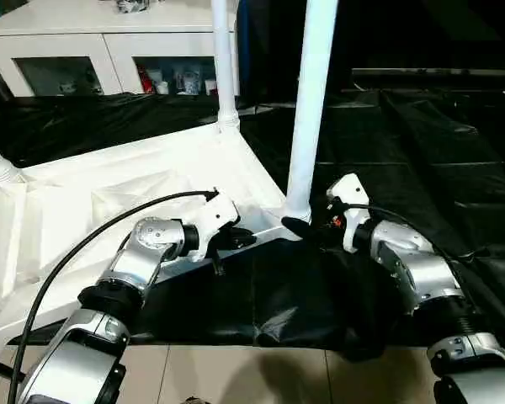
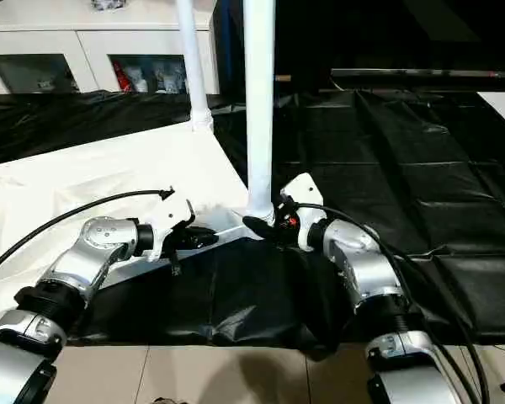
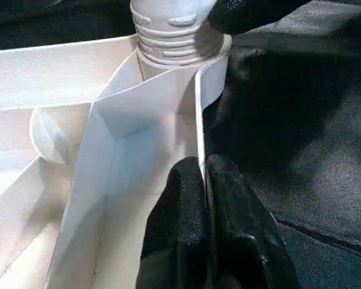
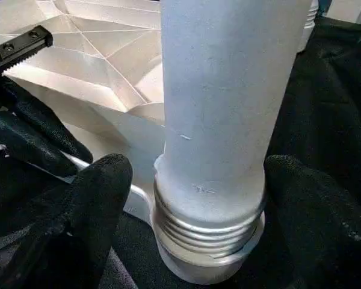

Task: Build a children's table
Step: Rotate leg to tighten

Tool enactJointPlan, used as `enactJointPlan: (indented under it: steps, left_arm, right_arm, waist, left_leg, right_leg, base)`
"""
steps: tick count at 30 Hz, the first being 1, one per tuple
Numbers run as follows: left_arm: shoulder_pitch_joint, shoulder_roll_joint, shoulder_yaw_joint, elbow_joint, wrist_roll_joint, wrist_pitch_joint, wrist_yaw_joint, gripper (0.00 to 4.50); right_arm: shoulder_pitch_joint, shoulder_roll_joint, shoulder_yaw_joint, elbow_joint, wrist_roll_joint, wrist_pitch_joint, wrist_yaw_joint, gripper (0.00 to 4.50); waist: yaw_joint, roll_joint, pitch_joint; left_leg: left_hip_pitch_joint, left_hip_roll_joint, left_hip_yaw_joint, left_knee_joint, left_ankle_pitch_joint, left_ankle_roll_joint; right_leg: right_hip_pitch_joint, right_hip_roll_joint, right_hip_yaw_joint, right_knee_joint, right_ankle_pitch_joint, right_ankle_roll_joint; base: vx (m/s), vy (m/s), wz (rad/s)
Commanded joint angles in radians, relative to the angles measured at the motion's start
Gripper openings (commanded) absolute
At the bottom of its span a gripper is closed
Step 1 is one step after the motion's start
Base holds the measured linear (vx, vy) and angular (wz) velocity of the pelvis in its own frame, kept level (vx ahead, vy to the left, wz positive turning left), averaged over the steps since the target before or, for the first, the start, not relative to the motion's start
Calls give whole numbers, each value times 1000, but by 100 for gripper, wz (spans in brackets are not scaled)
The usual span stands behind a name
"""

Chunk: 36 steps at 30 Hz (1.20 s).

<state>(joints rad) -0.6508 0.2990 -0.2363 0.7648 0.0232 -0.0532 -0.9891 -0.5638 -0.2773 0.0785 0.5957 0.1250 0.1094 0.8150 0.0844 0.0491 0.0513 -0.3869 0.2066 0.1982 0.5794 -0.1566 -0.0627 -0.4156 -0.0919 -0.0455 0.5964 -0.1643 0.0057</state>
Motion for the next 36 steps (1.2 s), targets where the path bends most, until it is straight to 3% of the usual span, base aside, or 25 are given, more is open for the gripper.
enactJointPlan:
  steps: [1, 10, 15, 20, 21, 24, 27, 31, 32, 36]
  left_arm:
    - [-5, 7, -16, -1, 9, -6, -29, 0]
    - [-12, 10, -18, 13, 13, -8, -37, 0]
    - [-20, 2, -12, 26, 15, 9, -18, 0]
    - [-51, -33, 5, 62, 27, 63, 76, 0]
    - [-73, -66, 17, 92, 34, 83, 158, 0]
    - [-101, -110, 33, 130, 47, 105, 283, 0]
    - [-124, -162, 32, 157, 58, 110, 371, 0]
    - [-124, -181, 22, 152, 63, 106, 371, 0]
    - [-125, -184, 19, 150, 65, 103, 370, 0]
    - [-109, -179, 3, 136, 71, 66, 316, 0]
  right_arm:
    - [-22, 5, 11, 9, 8, 9, 17, 348]
    - [-45, 18, 2, 55, -8, -8, -13, 283]
    - [-37, 32, -1, 66, -9, -10, -35, 249]
    - [-9, 99, -73, 93, 5, -13, -230, 245]
    - [14, 148, -112, 99, 5, -4, -376, 244]
    - [34, 203, -139, 109, -6, -2, -525, 237]
    - [34, 280, -133, 124, -42, -22, -660, 236]
    - [34, 314, -118, 116, -45, -59, -646, 236]
    - [35, 321, -116, 113, -44, -69, -637, 290]
    - [25, 323, -102, 98, -28, -102, -598, 322]
  waist:
    - [-1, 0, -78]
    - [-3, 8, -77]
    - [-3, 4, -76]
    - [-7, 5, -70]
    - [-10, 11, -68]
    - [-12, 10, -66]
    - [-16, 17, -65]
    - [-14, 15, -67]
    - [-14, 15, -67]
    - [-18, 14, -67]
  left_leg:
    - [20, 15, -8, -56, -245, 37]
    - [22, 15, -9, -58, -269, 23]
    - [23, 15, -9, -59, -275, 23]
    - [26, 14, -10, -64, -315, 2]
    - [29, 12, -9, -66, -332, -7]
    - [35, 11, -14, -71, -362, -26]
    - [37, 10, -17, -74, -406, -31]
    - [34, 8, -18, -76, -413, -23]
    - [32, 7, -19, -76, -411, -18]
    - [24, 8, -21, -80, -399, -7]
  right_leg:
    - [55, -35, 22, -56, -117, -259]
    - [55, -34, 20, -58, -137, -255]
    - [54, -34, 21, -59, -150, -254]
    - [47, -38, 24, -70, -250, -228]
    - [41, -38, 25, -75, -283, -217]
    - [38, -36, 22, -85, -343, -187]
    - [36, -36, 21, -92, -377, -171]
    - [38, -37, 21, -94, -373, -158]
    - [39, -37, 21, -94, -371, -157]
    - [44, -39, 19, -93, -366, -151]
  base:
    - [0, 0, 0]
    - [0, 0, 0]
    - [0, 0, 0]
    - [0, 0, 0]
    - [0, 0, 0]
    - [0, 0, 0]
    - [0, 0, 0]
    - [0, 0, 0]
    - [0, 0, 0]
    - [0, 0, 0]
